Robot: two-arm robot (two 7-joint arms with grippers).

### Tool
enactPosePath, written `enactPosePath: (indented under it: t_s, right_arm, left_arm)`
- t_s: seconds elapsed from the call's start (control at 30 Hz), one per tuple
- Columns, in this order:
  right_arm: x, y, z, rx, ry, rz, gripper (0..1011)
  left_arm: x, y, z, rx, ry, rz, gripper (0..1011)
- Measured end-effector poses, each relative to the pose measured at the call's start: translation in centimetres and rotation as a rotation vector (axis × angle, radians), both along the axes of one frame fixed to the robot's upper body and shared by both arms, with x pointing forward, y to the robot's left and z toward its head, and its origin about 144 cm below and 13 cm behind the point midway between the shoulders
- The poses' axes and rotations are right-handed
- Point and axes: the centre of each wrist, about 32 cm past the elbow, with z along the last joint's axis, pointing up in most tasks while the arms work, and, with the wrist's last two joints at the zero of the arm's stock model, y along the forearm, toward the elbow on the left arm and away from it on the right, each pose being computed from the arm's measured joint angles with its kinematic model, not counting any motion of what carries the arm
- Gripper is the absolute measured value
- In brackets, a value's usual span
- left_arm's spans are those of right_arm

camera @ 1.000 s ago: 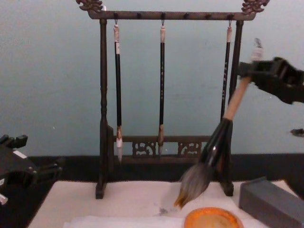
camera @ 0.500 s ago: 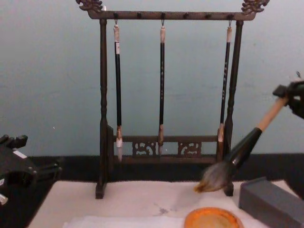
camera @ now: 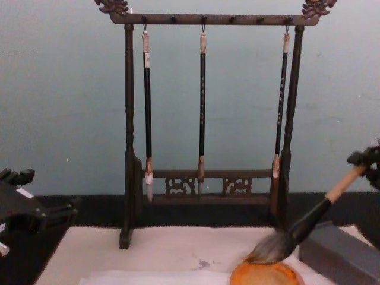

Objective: Pick up the brush from the inkstone, write on the paper, then place the brush back to its original position.

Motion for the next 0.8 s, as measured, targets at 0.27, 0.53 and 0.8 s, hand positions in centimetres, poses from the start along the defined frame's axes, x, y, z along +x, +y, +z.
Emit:
enactPosePath:
  t_s: [0.27, 0.53, 0.8]
  right_arm:
    - [0.9, 0.0, -1.4, 0.059, 0.087, -0.04, 153]
    - [1.5, 0.3, -2.2, 0.069, 0.133, -0.047, 153]
    - [2.0, 0.3, -2.7, 0.093, 0.165, -0.055, 153]
  left_arm:
    - [0.0, 0.0, 0.0, 0.0, 0.0, 0.0, 1010]
    - [0.0, 0.0, 0.0, 0.0, 0.0, 0.0, 1010]
    - [0.0, 0.0, 0.0, 0.0, 0.0, 0.0, 1010]
